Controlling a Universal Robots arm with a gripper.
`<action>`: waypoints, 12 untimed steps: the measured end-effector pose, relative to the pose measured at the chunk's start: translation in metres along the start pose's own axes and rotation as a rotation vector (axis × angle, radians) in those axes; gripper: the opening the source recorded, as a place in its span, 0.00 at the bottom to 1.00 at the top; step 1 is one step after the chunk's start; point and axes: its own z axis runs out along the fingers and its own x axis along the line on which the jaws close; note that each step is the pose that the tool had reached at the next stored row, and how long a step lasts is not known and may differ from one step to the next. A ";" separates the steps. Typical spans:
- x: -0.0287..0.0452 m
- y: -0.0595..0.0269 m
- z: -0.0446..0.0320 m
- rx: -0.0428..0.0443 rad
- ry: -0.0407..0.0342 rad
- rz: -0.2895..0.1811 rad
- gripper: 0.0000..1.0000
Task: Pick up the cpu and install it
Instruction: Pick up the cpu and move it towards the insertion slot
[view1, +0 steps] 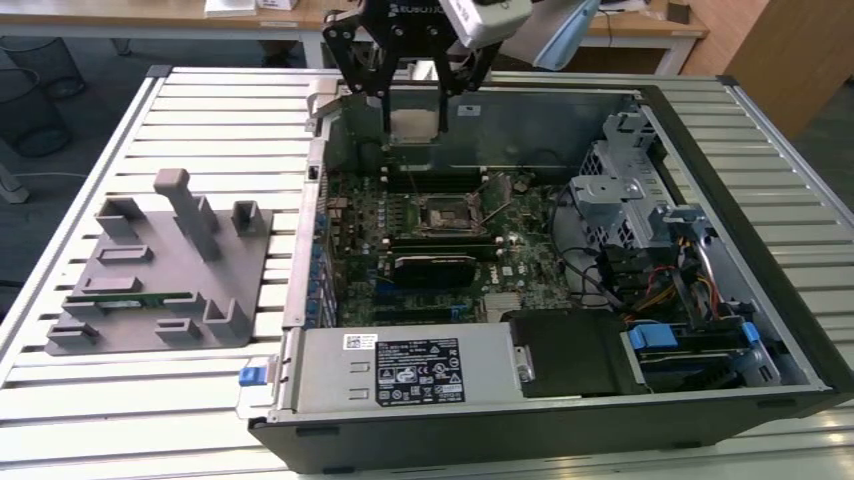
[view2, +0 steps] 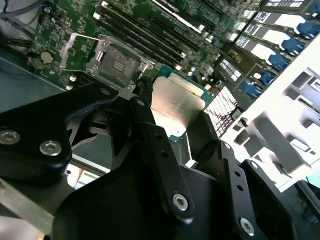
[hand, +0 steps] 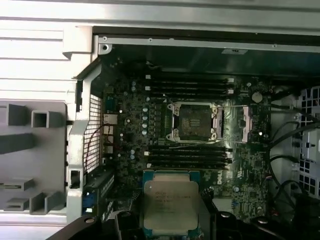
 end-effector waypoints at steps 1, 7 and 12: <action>-0.0026 0.0015 0.0007 0.0001 0.0000 0.000 0.53; -0.0174 0.0133 0.0057 0.0000 0.0000 0.000 0.53; -0.0258 0.0187 0.0071 -0.0003 0.0000 0.000 0.53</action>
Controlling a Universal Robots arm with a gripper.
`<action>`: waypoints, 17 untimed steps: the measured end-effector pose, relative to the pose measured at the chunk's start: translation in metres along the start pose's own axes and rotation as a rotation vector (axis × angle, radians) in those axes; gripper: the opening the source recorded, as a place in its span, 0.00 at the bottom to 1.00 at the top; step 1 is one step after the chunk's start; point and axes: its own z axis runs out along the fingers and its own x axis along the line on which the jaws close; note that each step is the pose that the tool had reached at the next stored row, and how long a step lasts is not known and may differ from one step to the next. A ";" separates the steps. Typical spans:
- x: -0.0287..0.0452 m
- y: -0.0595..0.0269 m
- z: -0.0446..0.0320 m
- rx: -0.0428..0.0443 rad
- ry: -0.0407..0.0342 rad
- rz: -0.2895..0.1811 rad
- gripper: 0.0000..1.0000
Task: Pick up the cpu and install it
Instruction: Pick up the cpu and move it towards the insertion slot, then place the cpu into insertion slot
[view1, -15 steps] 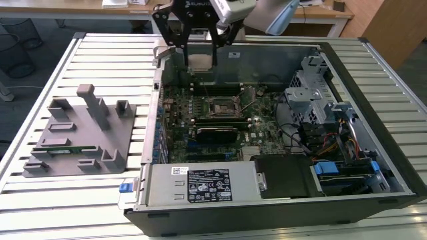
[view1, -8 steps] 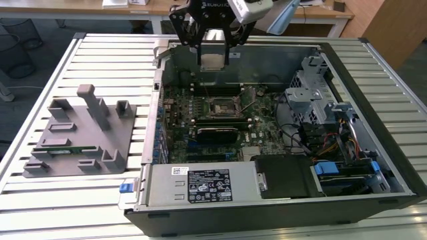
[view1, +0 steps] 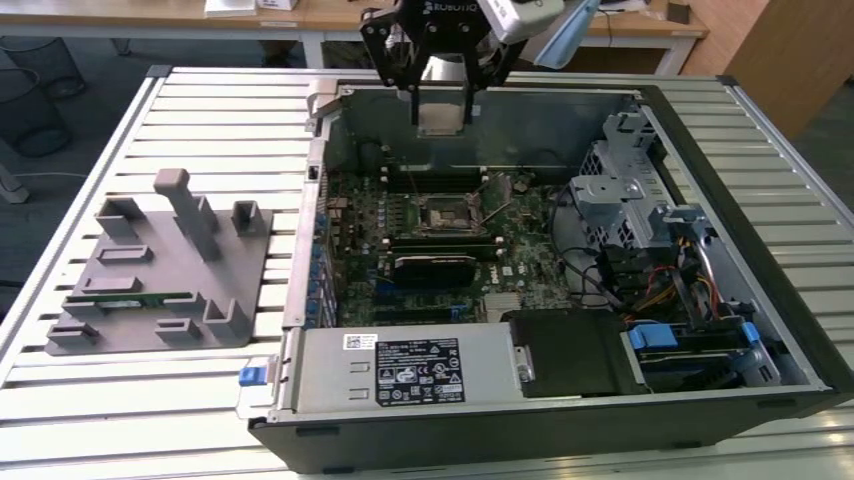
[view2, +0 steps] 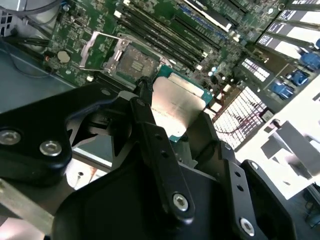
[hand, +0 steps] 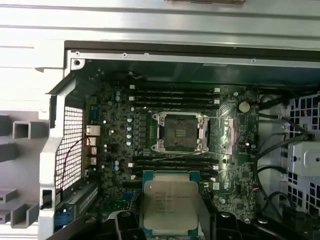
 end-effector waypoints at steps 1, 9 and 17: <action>-0.0017 0.0008 0.0001 -0.0001 0.0000 0.000 0.53; -0.0110 0.0050 0.0009 -0.0032 -0.0001 0.000 0.53; -0.0114 0.0050 0.0010 -0.0038 -0.0001 0.000 0.53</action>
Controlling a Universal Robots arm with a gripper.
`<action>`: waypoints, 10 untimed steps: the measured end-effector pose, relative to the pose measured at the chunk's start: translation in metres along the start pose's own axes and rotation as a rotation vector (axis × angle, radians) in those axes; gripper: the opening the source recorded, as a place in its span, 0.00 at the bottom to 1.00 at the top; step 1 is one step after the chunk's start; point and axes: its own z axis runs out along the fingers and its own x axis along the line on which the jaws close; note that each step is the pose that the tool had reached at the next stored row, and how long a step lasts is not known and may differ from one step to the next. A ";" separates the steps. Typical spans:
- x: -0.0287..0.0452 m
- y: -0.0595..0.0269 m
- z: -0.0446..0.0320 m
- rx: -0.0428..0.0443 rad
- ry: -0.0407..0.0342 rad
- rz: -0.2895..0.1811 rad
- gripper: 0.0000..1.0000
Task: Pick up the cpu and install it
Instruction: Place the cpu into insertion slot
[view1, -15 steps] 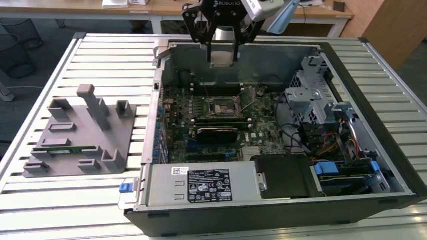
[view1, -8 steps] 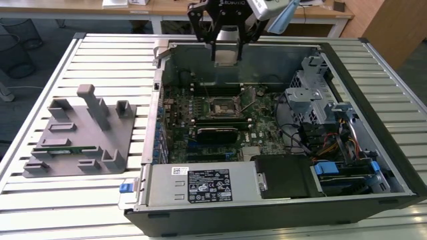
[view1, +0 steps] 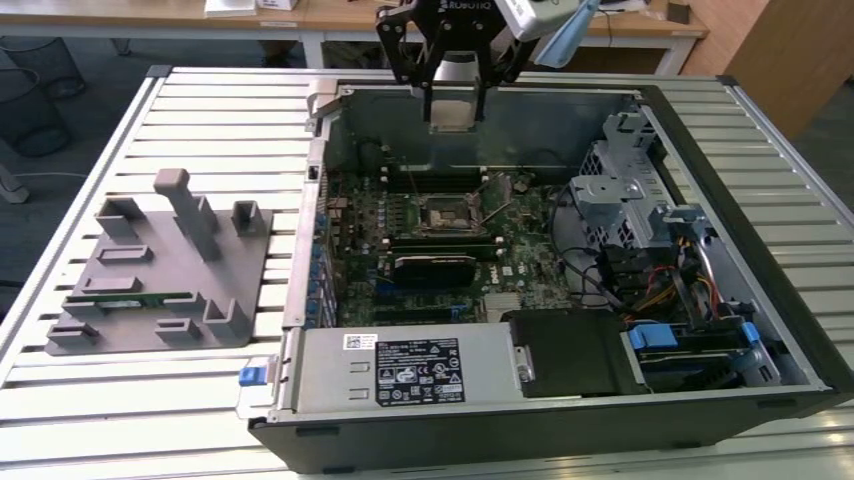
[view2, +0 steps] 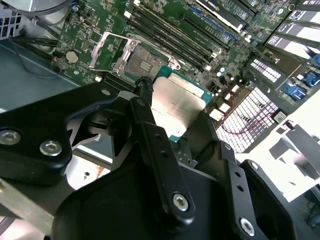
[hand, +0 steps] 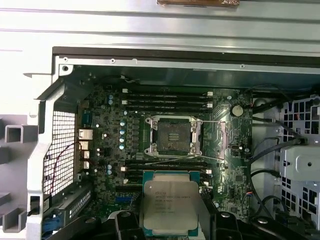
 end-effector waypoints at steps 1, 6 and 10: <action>0.0000 0.0000 0.0000 0.0000 0.0000 0.000 0.53; 0.0000 0.0000 0.0008 0.0019 -0.0014 0.064 0.53; 0.0000 0.0000 0.0020 0.0034 -0.0027 0.131 0.53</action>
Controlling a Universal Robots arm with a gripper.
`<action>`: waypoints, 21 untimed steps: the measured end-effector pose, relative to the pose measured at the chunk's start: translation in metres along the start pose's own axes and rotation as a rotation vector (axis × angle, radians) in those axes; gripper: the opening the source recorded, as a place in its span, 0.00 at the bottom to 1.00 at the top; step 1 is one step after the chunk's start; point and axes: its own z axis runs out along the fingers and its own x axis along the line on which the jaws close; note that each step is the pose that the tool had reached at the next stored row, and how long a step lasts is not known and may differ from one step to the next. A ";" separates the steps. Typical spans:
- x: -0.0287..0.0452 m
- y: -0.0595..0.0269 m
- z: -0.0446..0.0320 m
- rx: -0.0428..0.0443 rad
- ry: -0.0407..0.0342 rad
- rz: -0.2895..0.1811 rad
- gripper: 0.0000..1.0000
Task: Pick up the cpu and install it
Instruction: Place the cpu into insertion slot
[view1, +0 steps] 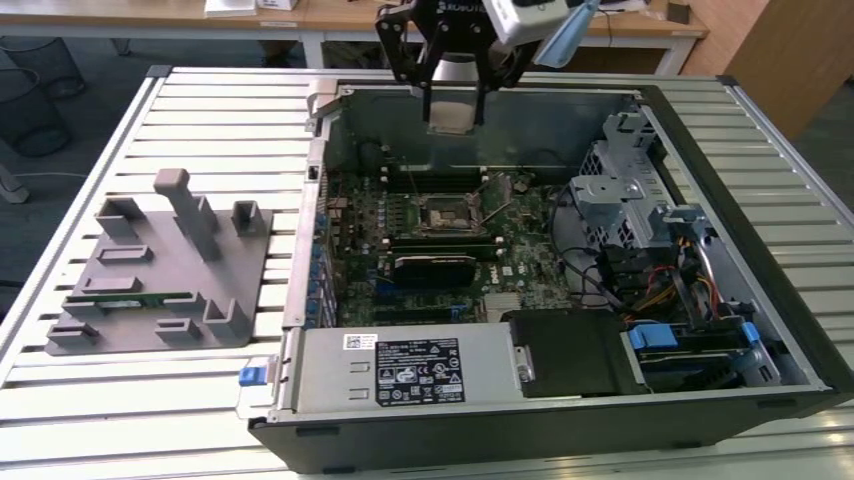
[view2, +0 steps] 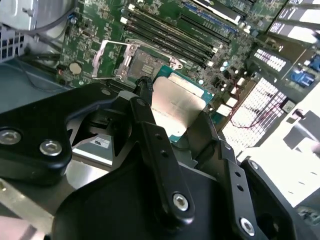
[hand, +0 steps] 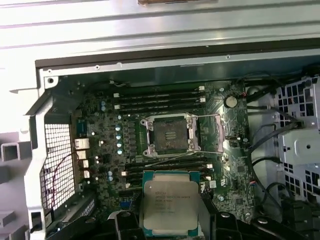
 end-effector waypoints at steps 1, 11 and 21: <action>0.0000 0.0000 0.0003 0.0002 -0.0004 0.016 0.53; 0.0001 -0.0001 0.0019 0.0025 -0.0031 0.150 0.53; 0.0001 -0.0001 0.0028 0.0043 -0.0053 0.256 0.53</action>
